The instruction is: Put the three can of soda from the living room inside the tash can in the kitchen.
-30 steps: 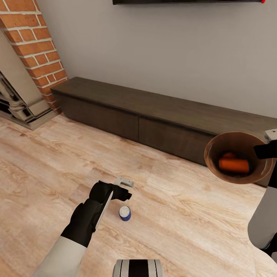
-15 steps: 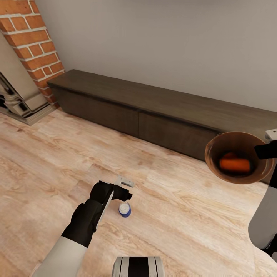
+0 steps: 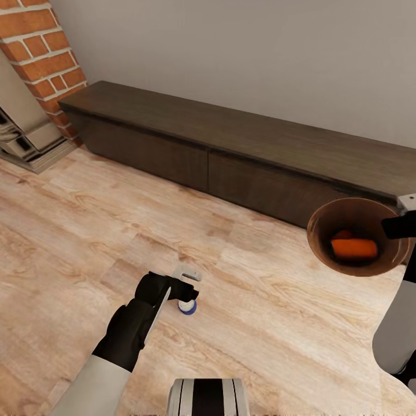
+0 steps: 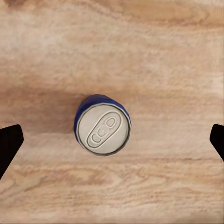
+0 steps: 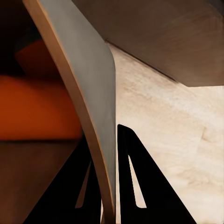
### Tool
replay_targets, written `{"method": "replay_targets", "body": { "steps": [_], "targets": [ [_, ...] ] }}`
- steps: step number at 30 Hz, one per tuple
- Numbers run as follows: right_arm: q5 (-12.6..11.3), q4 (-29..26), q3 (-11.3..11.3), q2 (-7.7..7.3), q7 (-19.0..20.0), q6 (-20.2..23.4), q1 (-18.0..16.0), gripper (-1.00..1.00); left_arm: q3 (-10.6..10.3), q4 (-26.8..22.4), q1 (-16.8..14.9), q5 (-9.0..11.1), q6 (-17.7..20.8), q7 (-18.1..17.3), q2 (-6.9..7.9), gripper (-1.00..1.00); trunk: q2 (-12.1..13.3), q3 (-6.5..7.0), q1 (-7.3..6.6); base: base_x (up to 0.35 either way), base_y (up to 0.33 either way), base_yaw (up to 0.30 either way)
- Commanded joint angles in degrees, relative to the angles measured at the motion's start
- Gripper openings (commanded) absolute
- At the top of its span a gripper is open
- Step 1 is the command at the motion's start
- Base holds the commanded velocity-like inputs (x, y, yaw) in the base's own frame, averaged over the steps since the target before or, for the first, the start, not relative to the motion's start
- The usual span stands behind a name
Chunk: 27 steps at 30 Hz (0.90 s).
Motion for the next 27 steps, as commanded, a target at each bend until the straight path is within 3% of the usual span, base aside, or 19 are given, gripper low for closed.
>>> {"method": "replay_targets", "body": {
  "steps": [1,9,22,27],
  "targets": [
    [0.2,0.0,0.0,0.00,0.4,0.3,0.0,-1.00,0.0,0.0,0.0,0.0,0.0,0.0,0.00,1.00,0.0,-0.31,0.01,0.000,0.000,0.000],
    [0.2,0.0,0.0,0.08,0.4,0.3,0.1,-1.00,0.0,-0.3,0.3,0.1,0.0,-0.1,0.00,1.00,0.0,-1.48,0.06,0.015,0.005,0.000],
    [0.2,0.0,0.1,0.23,0.4,0.3,0.8,-1.00,-0.3,-0.6,0.8,0.1,0.0,-0.1,0.00,1.00,0.0,-2.66,0.06,0.142,0.042,0.000],
    [0.2,0.0,0.2,0.25,0.4,0.3,0.8,-1.00,-0.9,-0.6,0.8,0.1,0.0,0.0,-0.06,1.00,-0.1,-4.21,0.19,0.007,0.001,0.000]
  ]
}}
